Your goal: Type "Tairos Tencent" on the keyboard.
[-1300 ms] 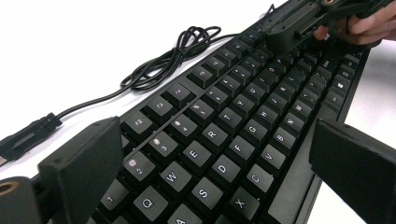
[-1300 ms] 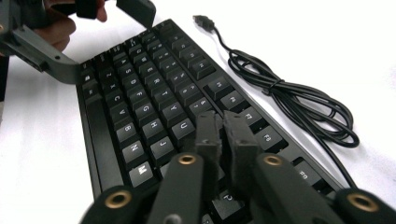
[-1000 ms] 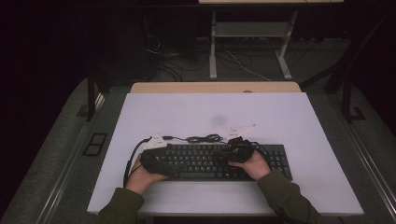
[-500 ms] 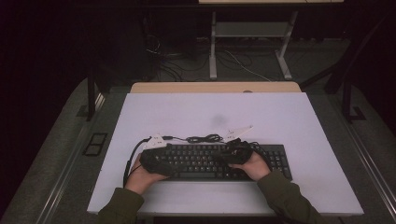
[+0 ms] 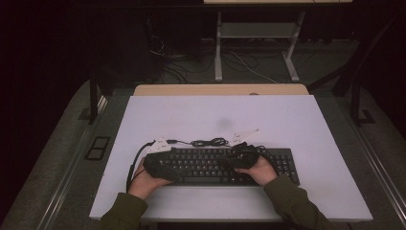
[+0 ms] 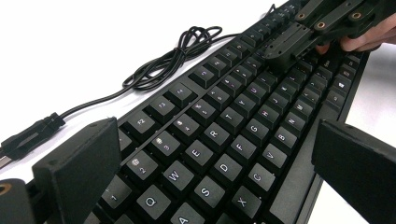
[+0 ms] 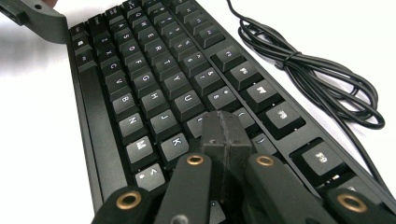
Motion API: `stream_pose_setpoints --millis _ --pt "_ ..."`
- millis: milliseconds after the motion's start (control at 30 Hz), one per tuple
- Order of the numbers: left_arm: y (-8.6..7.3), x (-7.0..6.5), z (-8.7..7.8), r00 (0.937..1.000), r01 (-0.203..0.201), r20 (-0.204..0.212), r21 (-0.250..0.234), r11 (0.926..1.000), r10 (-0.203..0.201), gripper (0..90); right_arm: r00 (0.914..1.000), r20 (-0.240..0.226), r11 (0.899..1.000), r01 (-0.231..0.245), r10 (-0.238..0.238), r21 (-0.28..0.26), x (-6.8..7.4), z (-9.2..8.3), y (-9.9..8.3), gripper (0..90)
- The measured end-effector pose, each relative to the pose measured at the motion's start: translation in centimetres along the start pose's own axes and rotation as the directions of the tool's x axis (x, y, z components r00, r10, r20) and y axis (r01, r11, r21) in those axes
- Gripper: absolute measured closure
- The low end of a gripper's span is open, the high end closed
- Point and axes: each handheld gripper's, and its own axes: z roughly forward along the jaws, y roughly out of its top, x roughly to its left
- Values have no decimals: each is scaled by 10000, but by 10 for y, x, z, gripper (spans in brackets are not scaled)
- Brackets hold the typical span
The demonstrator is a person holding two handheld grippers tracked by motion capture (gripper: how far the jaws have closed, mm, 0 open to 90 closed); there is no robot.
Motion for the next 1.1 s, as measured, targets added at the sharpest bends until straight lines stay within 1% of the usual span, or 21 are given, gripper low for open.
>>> stream_pose_setpoints --millis 133,300,533,800,1100 --pt "0 0 0 10000 3 -3 9 10000 -3 7 10000 0 9999 87 -87 -104 1 -2 1 895" --pt "0 0 0 10000 -13 14 -5 10000 13 7 10000 -21 9999 28 -28 -165 1 -3 2 895" --pt "0 0 0 10000 -29 10 -2 10000 29 8 10000 -14 9990 32 -33 -445 1 -7 3 892" --pt "1 0 -1 10000 -97 -7 -40 9999 97 9 9999 -17 9976 -122 122 -677 -2 -9 3 792" --pt "1 0 -3 10000 -77 -50 -111 9999 76 38 9992 38 9954 -386 391 -877 -5 -10 2 609"
